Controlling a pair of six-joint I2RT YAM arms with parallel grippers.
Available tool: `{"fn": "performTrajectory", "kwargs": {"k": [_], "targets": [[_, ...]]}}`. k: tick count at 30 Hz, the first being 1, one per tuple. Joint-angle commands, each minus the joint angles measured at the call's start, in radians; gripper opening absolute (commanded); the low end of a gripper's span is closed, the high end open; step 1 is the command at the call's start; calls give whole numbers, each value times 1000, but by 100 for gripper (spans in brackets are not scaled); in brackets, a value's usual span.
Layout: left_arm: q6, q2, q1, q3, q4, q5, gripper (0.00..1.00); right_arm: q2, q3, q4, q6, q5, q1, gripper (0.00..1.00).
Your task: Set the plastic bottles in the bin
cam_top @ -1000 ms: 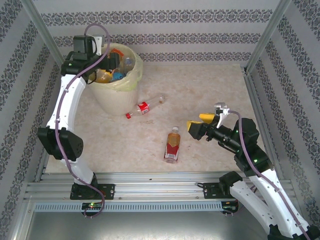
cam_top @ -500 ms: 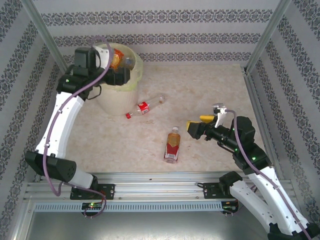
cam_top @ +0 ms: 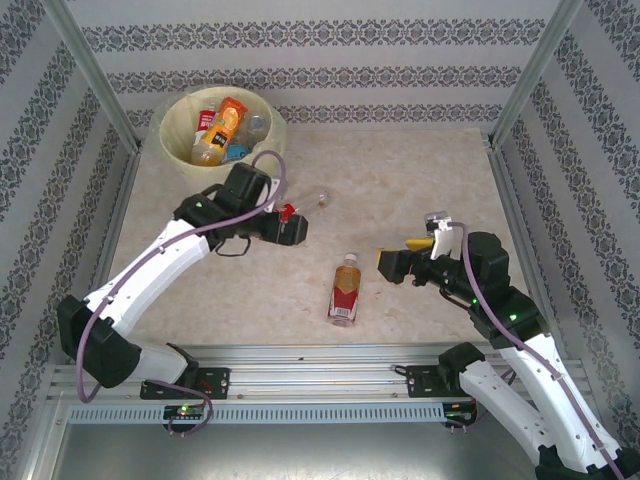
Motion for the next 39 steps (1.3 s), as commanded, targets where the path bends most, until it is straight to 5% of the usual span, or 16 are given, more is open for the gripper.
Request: {"fn": "performTrajectory", "kwargs": {"k": [1, 15, 28, 39], "targets": [[-181, 25, -44, -36, 61, -33, 94, -4, 28, -39, -31, 15, 9, 98], [-354, 285, -273, 17, 121, -65, 95, -15, 41, -95, -47, 56, 9, 98], [-338, 528, -385, 157, 70, -64, 99, -28, 39, -114, -52, 83, 8, 98], [-298, 637, -410, 232, -46, -108, 92, -31, 28, -109, -50, 84, 8, 98]]}}
